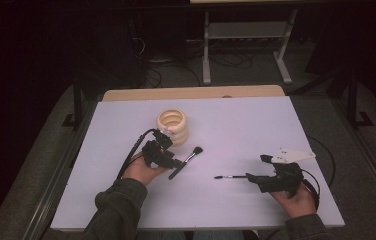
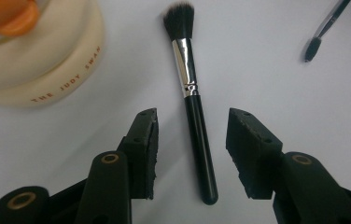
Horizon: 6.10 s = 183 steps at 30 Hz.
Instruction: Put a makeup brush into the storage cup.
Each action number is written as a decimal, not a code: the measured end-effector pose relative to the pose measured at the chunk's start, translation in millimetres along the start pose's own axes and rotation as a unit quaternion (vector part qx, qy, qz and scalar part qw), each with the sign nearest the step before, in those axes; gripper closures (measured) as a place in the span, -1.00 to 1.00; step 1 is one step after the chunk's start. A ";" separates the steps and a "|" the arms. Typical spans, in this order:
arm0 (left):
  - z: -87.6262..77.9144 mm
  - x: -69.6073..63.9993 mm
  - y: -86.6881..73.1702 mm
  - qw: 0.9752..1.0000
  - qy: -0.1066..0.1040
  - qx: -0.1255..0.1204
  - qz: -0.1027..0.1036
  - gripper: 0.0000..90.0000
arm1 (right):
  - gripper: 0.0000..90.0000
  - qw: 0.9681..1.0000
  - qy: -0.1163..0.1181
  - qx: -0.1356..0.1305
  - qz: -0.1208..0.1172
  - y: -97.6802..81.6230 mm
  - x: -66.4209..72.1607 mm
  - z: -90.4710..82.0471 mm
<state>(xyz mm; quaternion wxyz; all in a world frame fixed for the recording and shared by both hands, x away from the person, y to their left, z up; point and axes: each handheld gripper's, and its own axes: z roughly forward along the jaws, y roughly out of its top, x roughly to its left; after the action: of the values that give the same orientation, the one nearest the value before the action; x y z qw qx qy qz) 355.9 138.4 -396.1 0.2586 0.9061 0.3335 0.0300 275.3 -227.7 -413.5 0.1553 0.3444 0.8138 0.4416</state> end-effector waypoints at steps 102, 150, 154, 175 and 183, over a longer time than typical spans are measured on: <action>-64.4 -23.7 -41.2 0.984 -0.055 -0.162 0.050 0.77 | -0.41 0.976 0.218 0.008 0.018 104.6 42.1 69.9; -43.9 -44.5 -33.4 0.977 -0.119 -0.128 0.121 0.52 | 0.71 0.942 0.325 0.082 -0.014 131.5 69.3 95.5; -42.2 -45.8 -30.5 0.978 -0.115 -0.110 0.131 0.74 | 0.70 0.941 0.327 0.084 -0.027 131.5 72.2 95.4; -50.1 -18.9 -28.0 0.983 -0.103 -0.135 0.076 0.76 | -0.02 0.975 0.220 0.030 0.000 99.8 40.3 60.2; -51.3 -9.4 -23.4 0.983 -0.103 -0.142 0.058 0.76 | -0.16 0.982 0.188 0.021 0.013 80.1 24.8 43.5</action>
<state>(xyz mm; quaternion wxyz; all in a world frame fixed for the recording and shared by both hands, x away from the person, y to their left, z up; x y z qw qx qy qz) 323.2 170.6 -362.1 0.4158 0.8760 0.2444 -0.0016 315.7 -153.9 -370.5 -0.0139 0.2690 0.8327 0.4837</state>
